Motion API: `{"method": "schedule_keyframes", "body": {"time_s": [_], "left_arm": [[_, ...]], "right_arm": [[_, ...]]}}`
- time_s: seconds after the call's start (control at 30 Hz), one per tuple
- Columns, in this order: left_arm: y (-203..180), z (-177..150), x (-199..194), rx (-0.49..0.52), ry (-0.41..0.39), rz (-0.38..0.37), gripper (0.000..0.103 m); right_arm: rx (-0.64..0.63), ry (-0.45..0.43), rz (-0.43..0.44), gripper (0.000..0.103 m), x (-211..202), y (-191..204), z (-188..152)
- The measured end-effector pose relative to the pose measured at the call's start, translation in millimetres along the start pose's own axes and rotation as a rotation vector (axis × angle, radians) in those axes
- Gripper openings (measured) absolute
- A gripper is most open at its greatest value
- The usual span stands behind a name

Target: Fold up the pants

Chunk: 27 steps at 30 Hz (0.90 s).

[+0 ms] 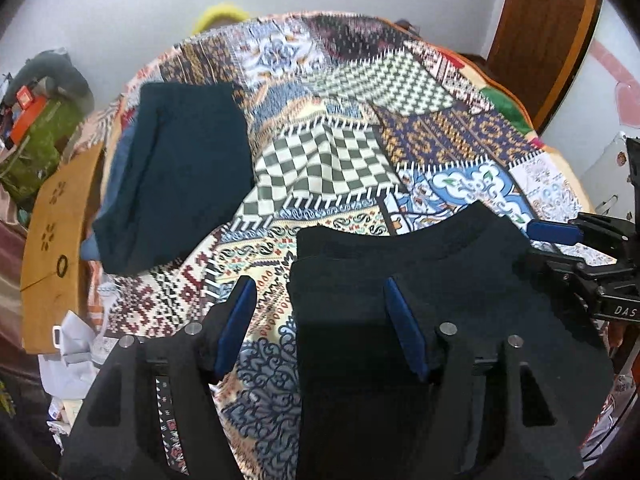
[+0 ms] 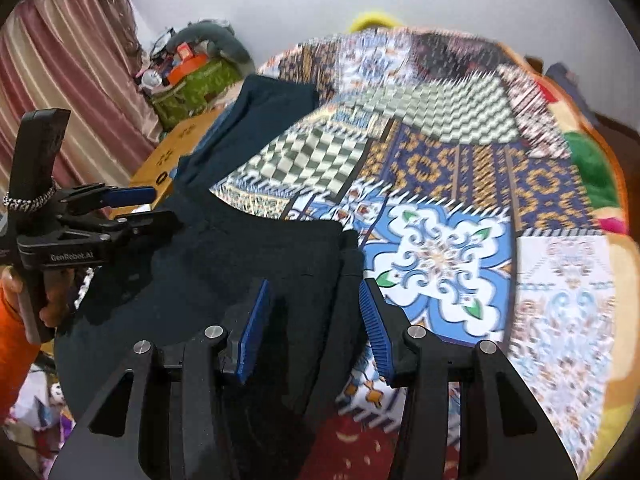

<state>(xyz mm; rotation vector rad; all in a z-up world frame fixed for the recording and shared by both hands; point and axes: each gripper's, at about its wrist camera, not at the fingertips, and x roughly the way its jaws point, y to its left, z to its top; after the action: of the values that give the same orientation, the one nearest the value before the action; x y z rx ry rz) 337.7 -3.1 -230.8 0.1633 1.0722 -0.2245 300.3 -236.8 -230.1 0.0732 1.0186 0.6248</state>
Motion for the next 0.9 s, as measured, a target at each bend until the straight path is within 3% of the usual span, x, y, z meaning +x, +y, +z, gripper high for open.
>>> {"method": "schedule_keyframes", "body": {"time_s": [0.1, 0.23, 0.5, 0.7, 0.77, 0.83, 0.9], "left_arm": [[0, -2, 9, 0.019, 0.005, 0.006, 0.068], [6, -4, 17, -0.010, 0.009, -0.010, 0.069], [23, -8, 22, -0.107, 0.024, -0.094, 0.069], [18, -10, -16, -0.049, -0.054, -0.013, 0.068], [20, -11, -29, -0.045, -0.081, 0.000, 0.068], [24, -14, -44, -0.058, -0.098, -0.016, 0.069], [29, -18, -52, -0.077, -0.095, -0.042, 0.076]], "right_arm": [[-0.054, 0.030, -0.008, 0.037, 10, 3, -4], [-0.082, 0.051, -0.008, 0.022, 14, -1, -10], [-0.090, 0.029, -0.055, 0.019, 11, 3, -11], [-0.148, -0.013, -0.152, 0.021, -15, 20, -10], [-0.147, -0.028, -0.153, 0.026, -25, 24, -10], [-0.130, -0.054, -0.144, 0.046, -39, 28, -11], [-0.113, -0.087, -0.131, 0.058, -51, 32, -13]]}}
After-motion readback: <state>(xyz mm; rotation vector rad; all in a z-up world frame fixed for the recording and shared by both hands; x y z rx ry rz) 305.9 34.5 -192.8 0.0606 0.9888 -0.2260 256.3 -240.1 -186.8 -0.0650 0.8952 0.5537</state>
